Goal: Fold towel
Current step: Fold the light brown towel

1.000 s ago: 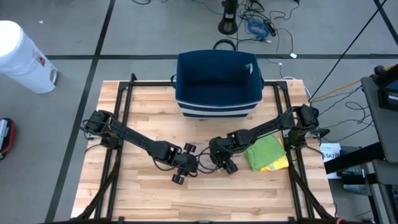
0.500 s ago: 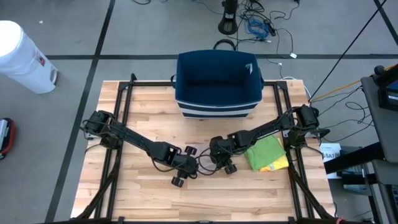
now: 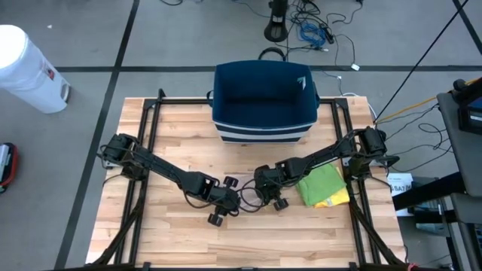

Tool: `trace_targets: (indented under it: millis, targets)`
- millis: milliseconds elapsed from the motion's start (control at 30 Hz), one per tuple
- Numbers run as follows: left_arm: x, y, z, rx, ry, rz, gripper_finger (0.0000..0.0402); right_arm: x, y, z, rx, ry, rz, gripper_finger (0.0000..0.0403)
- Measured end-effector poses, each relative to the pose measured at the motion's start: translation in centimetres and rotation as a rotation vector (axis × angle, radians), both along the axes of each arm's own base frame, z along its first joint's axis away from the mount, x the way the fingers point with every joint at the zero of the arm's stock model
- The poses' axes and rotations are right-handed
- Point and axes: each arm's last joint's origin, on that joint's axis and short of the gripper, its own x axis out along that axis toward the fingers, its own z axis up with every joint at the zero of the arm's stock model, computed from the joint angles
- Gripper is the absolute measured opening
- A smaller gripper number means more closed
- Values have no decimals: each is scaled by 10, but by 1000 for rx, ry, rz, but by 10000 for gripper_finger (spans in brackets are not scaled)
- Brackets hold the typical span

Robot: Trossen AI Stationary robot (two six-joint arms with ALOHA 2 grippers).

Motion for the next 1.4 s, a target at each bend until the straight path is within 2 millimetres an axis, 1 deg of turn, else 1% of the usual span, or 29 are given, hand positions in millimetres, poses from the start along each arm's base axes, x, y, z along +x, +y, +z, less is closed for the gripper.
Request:
trace_targets:
  millis: [67, 233, 367, 500, 567, 667, 767, 867, 967, 1067, 1233, 1400]
  targets:
    - [0, 0, 0, 0, 0, 1, 154, -1, 0, 0, 11, 7, 4, 51]
    - [0, 0, 0, 0, 0, 1, 154, -2, 3, 0, 114, 35, 54, 80]
    - [0, 0, 0, -1, -3, 2, 154, -2, 3, 0, 120, 39, 44, 127]
    - [1, 0, 0, -4, -8, 4, 154, -3, -5, 2, 103, 48, -5, 180]
    - [1, 0, 1, -5, -13, 4, 154, -5, -9, 5, 100, 55, -31, 197]
    - [1, 0, 1, -5, -13, 4, 154, -7, -11, 15, 104, 38, -44, 206]
    - [1, 0, 1, -5, -13, 4, 154, -10, -10, 28, 115, 0, -35, 204]
    - [1, 0, 1, -5, -14, 4, 154, -12, -7, 31, 114, -2, -23, 203]
    - [2, -1, 1, -10, -27, 5, 154, -12, -4, 28, 109, 14, -10, 205]
    - [2, -1, 2, -13, -29, 8, 154, -11, 2, 19, 94, 41, 0, 215]
    - [2, -1, 1, -13, -27, 8, 154, -10, 6, 8, -8, 54, -33, 242]
    - [2, -1, 1, -15, -26, 11, 154, -8, 7, 4, -4, 57, -64, 257]
